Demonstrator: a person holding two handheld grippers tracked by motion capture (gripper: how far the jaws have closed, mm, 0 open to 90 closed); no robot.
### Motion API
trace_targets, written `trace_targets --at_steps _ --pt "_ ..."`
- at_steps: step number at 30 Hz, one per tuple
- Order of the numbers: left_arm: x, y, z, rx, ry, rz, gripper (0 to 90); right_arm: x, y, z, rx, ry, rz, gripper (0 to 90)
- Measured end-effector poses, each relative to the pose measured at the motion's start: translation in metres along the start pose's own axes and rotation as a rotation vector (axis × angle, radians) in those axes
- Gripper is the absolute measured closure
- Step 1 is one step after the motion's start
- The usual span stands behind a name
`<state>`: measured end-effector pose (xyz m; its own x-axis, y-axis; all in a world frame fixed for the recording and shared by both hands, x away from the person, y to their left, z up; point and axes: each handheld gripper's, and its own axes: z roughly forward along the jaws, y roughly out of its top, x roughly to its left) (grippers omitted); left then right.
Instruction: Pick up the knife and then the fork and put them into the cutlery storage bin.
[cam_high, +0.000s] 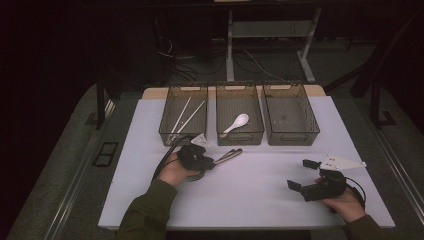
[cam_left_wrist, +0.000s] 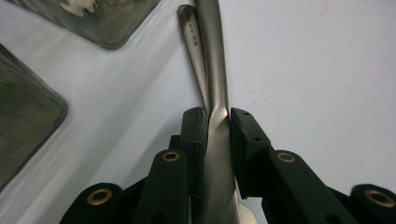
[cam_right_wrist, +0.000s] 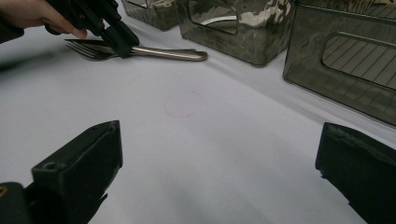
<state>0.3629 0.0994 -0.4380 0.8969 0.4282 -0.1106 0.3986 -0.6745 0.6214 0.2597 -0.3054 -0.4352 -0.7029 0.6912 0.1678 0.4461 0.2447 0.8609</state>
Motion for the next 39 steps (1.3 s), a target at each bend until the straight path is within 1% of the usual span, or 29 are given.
trace_targets --at_steps 2,4,7,8,13,14,15,16,19,22,26,28,30,32,33,35,36,37,39 --pt "0.0 0.0 0.0 -0.002 -0.002 -0.004 75.3 0.0 0.0 0.0 0.0 0.0 0.0 0.5" --pt "-0.001 0.0 0.0 0.003 -0.001 0.003 75.8 0.0 0.0 0.0 0.0 0.0 0.0 0.5" --pt "-0.001 0.001 -0.001 0.003 0.005 0.001 76.9 0.0 0.0 0.0 -0.001 0.001 0.0 0.5" --pt "-0.001 0.001 -0.002 0.004 0.008 0.008 77.7 0.0 0.0 0.0 -0.001 0.0 0.0 0.5" --pt "0.0 0.001 -0.002 0.003 -0.008 -0.012 79.8 0.0 0.0 0.0 0.0 0.0 0.0 0.5" --pt "0.001 0.001 -0.004 -0.01 -0.014 -0.015 80.3 0.0 0.0 0.0 0.0 0.001 0.0 0.5" --pt "0.002 0.002 -0.008 -0.027 0.003 -0.024 84.4 0.0 0.0 0.0 -0.001 0.001 0.0 0.5" --pt "0.004 0.002 -0.01 -0.022 0.006 -0.029 87.3 0.0 0.0 0.0 0.0 0.001 0.0 0.5" --pt "0.008 -0.001 -0.01 -0.035 -0.014 -0.056 87.4 0.0 0.0 0.0 0.0 0.0 0.001 0.5" --pt "0.007 0.0 -0.01 -0.033 -0.005 -0.036 87.4 0.0 0.0 0.0 -0.004 -0.001 -0.001 0.5" --pt "0.007 -0.001 -0.009 -0.029 -0.004 -0.034 87.0 0.0 0.0 0.0 -0.002 0.0 0.001 0.5" --pt "0.006 -0.001 -0.006 -0.008 0.005 -0.028 85.1 0.0 0.0 0.0 0.002 0.001 0.0 0.5" --pt "0.005 -0.001 -0.002 0.023 0.025 -0.01 83.3 0.0 0.0 0.0 0.001 0.001 0.0 0.5" --pt "0.006 -0.001 -0.002 0.027 0.024 -0.005 83.7 0.0 0.0 0.0 -0.003 0.0 0.0 0.5" --pt "0.005 -0.001 -0.002 0.028 0.025 -0.011 83.9 0.0 0.0 0.0 -0.003 0.0 0.0 0.5" --pt "0.005 0.0 -0.002 0.033 0.027 -0.003 85.1 0.0 0.0 0.0 -0.002 0.0 0.0 0.5" --pt "0.004 0.001 -0.002 0.036 0.031 0.003 86.7 0.0 0.0 0.0 -0.002 0.001 0.001 0.5" --pt "0.003 0.001 -0.002 0.036 0.034 -0.003 87.2 0.0 0.0 0.0 -0.001 0.001 0.001 0.5" --pt "0.002 0.001 -0.001 0.037 0.042 -0.001 87.3 0.0 0.0 0.0 -0.002 0.001 0.0 0.5"
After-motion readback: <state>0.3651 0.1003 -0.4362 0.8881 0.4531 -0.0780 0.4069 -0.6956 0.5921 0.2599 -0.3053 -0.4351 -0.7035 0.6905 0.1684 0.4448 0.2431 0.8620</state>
